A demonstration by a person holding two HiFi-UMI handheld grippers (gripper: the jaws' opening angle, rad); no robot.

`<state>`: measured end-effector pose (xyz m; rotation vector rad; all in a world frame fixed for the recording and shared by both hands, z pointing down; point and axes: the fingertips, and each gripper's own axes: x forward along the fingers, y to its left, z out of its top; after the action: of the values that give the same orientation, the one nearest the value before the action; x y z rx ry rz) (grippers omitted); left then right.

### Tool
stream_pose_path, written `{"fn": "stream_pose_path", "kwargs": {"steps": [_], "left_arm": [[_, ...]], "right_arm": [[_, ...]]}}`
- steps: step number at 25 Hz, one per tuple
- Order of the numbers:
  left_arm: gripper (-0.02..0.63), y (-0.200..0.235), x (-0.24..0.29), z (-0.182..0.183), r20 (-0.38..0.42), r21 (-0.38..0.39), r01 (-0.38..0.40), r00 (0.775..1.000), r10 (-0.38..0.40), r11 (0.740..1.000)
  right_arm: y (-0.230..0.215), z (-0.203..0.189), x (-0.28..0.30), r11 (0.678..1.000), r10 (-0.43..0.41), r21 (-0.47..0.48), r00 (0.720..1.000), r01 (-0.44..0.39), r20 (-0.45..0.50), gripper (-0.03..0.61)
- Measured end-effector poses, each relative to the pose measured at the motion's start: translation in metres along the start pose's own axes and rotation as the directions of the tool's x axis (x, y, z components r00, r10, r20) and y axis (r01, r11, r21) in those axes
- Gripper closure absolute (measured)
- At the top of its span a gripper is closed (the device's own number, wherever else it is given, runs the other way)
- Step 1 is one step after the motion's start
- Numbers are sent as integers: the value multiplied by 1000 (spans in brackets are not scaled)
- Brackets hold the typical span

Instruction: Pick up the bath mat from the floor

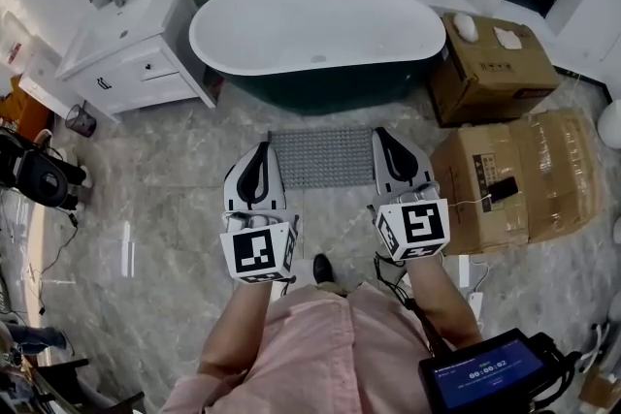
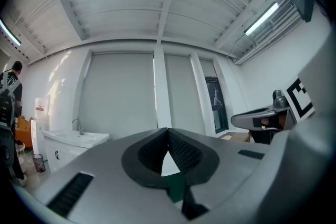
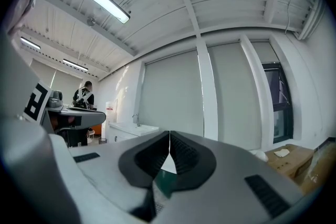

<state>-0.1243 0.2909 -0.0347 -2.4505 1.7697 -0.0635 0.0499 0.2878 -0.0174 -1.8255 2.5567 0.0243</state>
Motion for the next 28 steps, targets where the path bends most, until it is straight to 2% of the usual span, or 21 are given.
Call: {"fn": "stream_pose_path", "kwargs": {"steps": [6, 12, 28], "left_arm": [[589, 38, 14, -3, 30, -19, 20, 999, -19, 1000], [589, 56, 27, -11, 39, -39, 26, 999, -25, 999], [589, 56, 73, -38, -34, -52, 50, 998, -52, 997]], "right_arm": [[24, 13, 31, 999, -25, -40, 999, 27, 36, 561], [32, 17, 44, 997, -42, -64, 998, 45, 44, 561], [-7, -11, 63, 994, -104, -30, 994, 103, -31, 561]]}}
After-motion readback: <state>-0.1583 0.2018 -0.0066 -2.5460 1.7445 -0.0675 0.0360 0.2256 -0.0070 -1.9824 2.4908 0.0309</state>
